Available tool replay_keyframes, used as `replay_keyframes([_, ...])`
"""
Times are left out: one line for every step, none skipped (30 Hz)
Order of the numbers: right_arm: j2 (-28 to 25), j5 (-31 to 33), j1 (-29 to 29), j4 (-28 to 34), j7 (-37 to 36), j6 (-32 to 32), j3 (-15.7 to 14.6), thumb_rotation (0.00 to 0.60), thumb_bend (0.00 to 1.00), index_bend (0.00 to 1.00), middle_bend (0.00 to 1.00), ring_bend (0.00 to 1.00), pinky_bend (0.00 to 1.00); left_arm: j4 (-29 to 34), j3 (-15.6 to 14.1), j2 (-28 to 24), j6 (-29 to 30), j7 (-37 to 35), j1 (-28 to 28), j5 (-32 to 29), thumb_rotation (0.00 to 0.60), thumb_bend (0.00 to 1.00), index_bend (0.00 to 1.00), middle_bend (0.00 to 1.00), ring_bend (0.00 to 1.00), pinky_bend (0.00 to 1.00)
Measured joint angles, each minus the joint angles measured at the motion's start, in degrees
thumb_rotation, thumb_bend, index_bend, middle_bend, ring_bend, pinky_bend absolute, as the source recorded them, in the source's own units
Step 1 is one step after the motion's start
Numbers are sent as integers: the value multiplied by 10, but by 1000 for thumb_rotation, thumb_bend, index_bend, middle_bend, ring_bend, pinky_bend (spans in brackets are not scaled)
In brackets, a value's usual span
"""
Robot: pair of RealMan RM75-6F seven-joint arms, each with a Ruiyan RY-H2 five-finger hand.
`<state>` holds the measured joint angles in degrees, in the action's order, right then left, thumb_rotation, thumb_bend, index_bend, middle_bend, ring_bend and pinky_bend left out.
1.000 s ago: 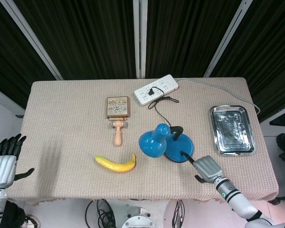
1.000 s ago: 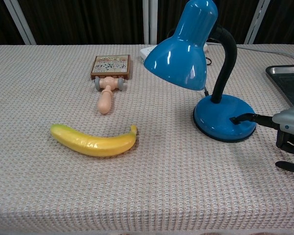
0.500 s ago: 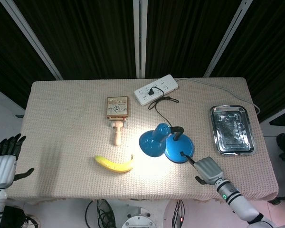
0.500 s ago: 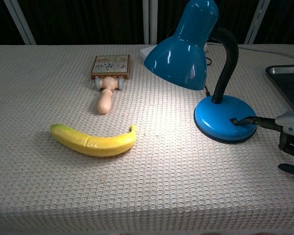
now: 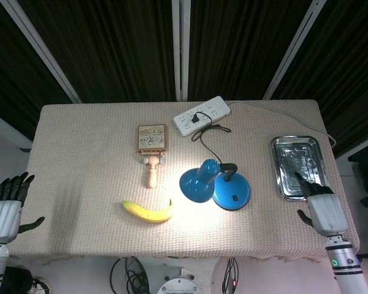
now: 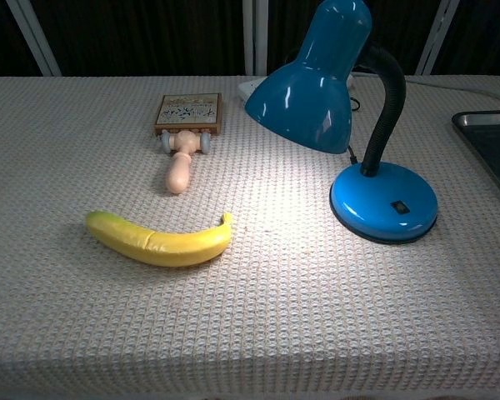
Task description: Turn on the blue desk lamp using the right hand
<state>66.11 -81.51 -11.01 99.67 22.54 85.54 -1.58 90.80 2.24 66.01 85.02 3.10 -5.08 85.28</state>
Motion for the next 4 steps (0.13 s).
replay_keyframes([-2,4,15,-9,-11,17,3,600,1,0,0,0,0,0,1,0,1,-1,0,0,600,0,0,0,0,0])
replay_keyframes([-3,9,24,-15,-20,25,6,600,0,0,0,0,0,0,1,0,2,-2,0,1,600,0,0,0,0,0])
replay_keyframes([-5,16,31,-20,-28,29,9,600,0,0,0,0,0,0,1,0,3,-2,0,1,600,0,0,0,0,0])
replay_keyframes([-6,26,39,-27,-37,32,13,600,0,0,0,0,0,-1,1,0,3,-2,0,3,600,0,0,0,0,0])
